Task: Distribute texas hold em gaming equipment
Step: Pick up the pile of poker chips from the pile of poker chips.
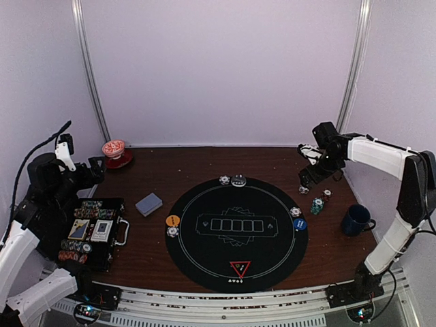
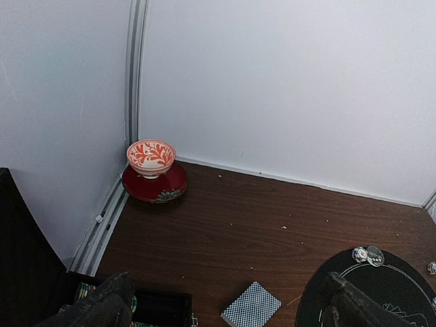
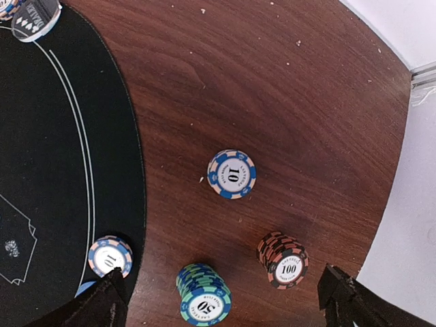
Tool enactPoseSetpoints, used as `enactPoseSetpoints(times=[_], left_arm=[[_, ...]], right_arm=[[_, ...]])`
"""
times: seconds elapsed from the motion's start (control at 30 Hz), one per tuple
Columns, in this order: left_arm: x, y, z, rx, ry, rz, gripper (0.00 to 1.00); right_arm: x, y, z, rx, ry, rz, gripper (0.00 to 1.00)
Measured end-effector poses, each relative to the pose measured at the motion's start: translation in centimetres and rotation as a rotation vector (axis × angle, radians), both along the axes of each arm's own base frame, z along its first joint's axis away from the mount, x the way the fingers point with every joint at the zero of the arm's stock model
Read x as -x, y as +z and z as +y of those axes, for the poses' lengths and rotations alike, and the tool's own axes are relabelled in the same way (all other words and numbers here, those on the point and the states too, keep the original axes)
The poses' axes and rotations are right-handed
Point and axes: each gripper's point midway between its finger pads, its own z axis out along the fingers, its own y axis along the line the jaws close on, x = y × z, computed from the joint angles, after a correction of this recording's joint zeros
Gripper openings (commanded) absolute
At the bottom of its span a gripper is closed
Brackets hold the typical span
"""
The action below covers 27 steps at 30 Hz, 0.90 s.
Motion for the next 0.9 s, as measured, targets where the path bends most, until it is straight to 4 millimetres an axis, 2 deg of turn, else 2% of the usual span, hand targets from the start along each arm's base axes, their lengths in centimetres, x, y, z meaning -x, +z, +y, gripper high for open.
enactPoseSetpoints(times=[0.2,0.43,0.67,0.9], left_arm=[[0.3,0.4,0.1,0.004,0.0,-0.017,0.98],[0.4,0.5,0.1,0.005,0.0,-0.021,0.98],[0.5,0.7,0.1,0.007,-0.002,-0.028,0.98],[0.6,0.9,0.0,0.009,-0.006,-0.033,0.98]], right_arm=[[1.1,-0.4,-0.8,-0.013,-0.011,-0.012,0.94],[2.0,-2.8,-2.2,-0.037,-0.04,0.058,0.9],[3.6,-5.4,-2.6,-0.032,-0.028,0.13,0.83],[3.8,-6.6,-2.8,-0.024,-0.032,0.164,0.73]])
